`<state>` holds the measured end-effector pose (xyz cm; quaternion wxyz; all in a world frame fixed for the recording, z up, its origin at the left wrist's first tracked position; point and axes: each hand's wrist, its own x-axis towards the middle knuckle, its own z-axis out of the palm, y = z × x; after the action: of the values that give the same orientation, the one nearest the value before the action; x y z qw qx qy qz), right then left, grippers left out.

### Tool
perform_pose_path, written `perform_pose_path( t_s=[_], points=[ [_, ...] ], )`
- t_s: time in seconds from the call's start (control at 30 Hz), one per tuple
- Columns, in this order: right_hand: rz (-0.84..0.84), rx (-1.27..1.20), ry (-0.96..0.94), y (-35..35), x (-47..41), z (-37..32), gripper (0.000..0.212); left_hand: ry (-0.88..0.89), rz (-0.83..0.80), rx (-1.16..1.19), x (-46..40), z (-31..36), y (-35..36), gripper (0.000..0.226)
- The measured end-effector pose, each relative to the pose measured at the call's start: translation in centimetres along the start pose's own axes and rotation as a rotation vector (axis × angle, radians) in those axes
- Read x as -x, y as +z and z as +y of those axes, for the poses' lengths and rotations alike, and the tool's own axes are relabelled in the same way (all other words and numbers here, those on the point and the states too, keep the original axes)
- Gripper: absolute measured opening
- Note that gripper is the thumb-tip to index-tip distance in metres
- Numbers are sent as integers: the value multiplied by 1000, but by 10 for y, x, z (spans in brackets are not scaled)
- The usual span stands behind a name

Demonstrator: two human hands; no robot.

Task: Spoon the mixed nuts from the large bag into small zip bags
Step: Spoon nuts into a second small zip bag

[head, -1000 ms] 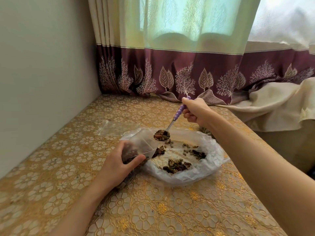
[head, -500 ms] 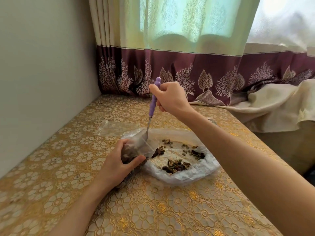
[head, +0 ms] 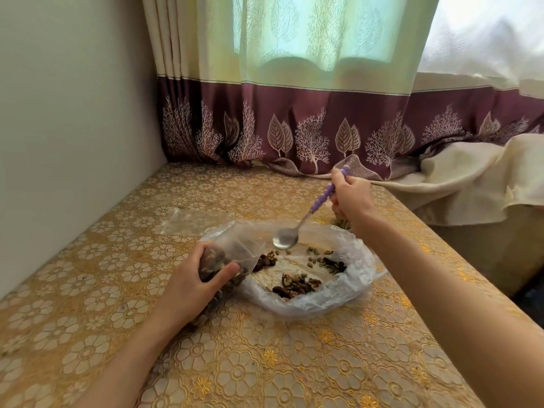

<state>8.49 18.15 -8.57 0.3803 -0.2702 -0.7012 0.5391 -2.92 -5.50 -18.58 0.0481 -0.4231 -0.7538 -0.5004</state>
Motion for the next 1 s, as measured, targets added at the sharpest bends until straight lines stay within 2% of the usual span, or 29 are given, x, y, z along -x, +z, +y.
perform_pose_path(
  t_s=[0.2, 0.6, 0.83, 1.0],
  points=[
    [-12, 37, 170, -28, -4, 28, 40, 5, 4, -14, 0, -2, 0, 30],
    [-317, 276, 236, -38, -5, 34, 41, 12, -2, -24, 0, 0, 0, 27],
    [-318, 294, 309, -34, -1, 34, 40, 8, -8, -28, 1, 2, 0, 27],
    [-249, 229, 349, -34, 0, 36, 38, 15, -4, -30, 0, 1, 0, 28]
  ],
)
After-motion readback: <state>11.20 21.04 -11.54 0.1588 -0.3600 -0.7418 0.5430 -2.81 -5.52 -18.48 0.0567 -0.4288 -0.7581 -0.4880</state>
